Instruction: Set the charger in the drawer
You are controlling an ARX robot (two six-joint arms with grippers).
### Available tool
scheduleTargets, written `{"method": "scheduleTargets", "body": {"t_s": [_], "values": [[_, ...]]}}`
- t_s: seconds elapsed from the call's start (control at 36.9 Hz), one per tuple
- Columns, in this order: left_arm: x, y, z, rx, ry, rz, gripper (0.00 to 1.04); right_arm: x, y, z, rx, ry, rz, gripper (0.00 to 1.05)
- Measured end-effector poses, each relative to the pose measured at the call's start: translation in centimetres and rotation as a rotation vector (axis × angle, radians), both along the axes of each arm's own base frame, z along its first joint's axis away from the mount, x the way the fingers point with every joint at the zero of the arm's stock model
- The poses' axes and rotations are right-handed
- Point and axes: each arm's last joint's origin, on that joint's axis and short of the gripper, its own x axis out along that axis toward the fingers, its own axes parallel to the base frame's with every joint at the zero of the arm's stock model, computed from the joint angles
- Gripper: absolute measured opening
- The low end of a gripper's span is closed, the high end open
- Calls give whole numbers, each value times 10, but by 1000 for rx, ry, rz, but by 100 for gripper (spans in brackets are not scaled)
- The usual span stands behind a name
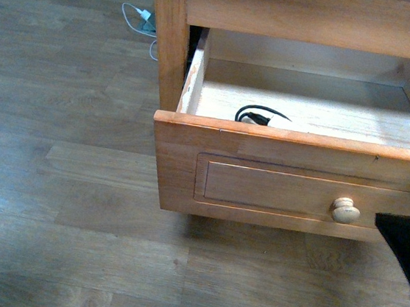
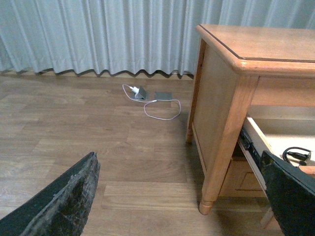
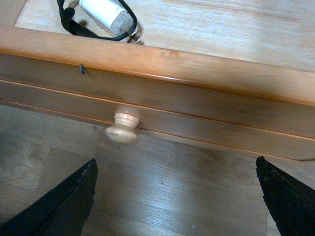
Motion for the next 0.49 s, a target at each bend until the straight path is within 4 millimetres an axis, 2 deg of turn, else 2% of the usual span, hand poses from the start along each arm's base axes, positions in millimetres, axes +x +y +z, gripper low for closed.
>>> {"method": "scheduleTargets", "body": {"t_s": [0.3, 0.49], "values": [[0, 0, 0, 0, 0, 0, 98, 25, 20, -14, -15, -23, -15, 96], [0, 0, 0, 0, 0, 0, 98, 61, 34, -17, 9, -102, -67, 96]]}}
